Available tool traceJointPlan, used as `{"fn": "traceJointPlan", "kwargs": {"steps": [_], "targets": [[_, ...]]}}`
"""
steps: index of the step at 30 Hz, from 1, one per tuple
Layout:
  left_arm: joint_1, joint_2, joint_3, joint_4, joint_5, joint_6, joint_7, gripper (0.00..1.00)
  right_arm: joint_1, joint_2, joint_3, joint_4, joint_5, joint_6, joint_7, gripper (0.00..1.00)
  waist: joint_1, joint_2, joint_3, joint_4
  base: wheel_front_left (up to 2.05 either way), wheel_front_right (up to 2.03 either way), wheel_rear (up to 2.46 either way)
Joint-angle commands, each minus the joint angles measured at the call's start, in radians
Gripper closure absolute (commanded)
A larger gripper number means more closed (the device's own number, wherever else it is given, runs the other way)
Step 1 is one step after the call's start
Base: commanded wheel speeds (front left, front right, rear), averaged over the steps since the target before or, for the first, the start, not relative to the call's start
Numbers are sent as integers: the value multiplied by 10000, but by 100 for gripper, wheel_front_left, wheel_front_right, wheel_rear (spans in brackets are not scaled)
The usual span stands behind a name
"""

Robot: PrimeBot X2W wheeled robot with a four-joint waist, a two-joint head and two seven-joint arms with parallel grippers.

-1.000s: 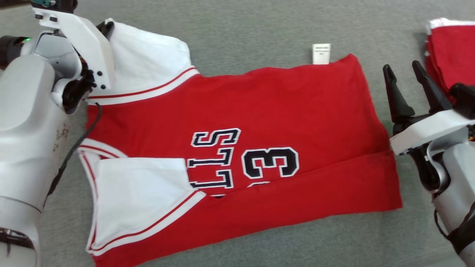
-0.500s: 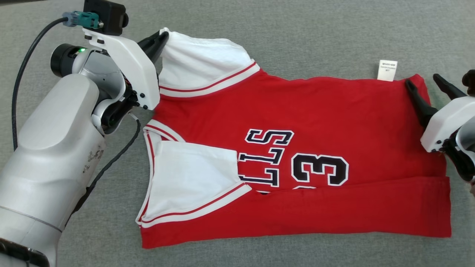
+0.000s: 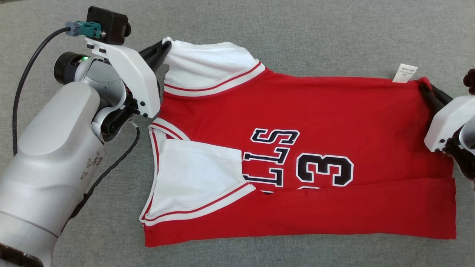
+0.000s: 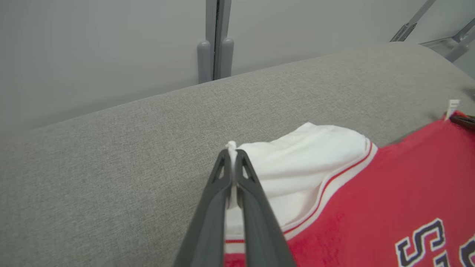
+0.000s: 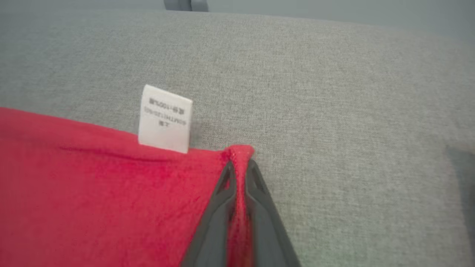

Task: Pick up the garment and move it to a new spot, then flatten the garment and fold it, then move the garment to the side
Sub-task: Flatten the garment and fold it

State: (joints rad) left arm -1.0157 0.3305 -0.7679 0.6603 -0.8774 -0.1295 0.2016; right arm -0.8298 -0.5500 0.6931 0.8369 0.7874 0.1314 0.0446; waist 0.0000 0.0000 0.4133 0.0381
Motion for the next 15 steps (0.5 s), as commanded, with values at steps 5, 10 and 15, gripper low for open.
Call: {"fn": "traceJointPlan", "kwargs": {"steps": [5, 10, 15], "targets": [[-195, 100, 54, 232, -61, 8, -339, 100, -298, -184, 181, 180, 258, -18, -597, 100, 0, 0, 113, -74, 0, 0, 0], [-512, 41, 236, 563, 124, 283, -951, 100, -699, -225, 317, 454, 211, -18, -1164, 100, 0, 0, 232, -96, 0, 0, 0], [-897, 10, 508, 1075, 206, 483, -1668, 100, -1237, -120, 573, 709, 91, -18, -1382, 100, 0, 0, 345, -161, 0, 0, 0]]}}
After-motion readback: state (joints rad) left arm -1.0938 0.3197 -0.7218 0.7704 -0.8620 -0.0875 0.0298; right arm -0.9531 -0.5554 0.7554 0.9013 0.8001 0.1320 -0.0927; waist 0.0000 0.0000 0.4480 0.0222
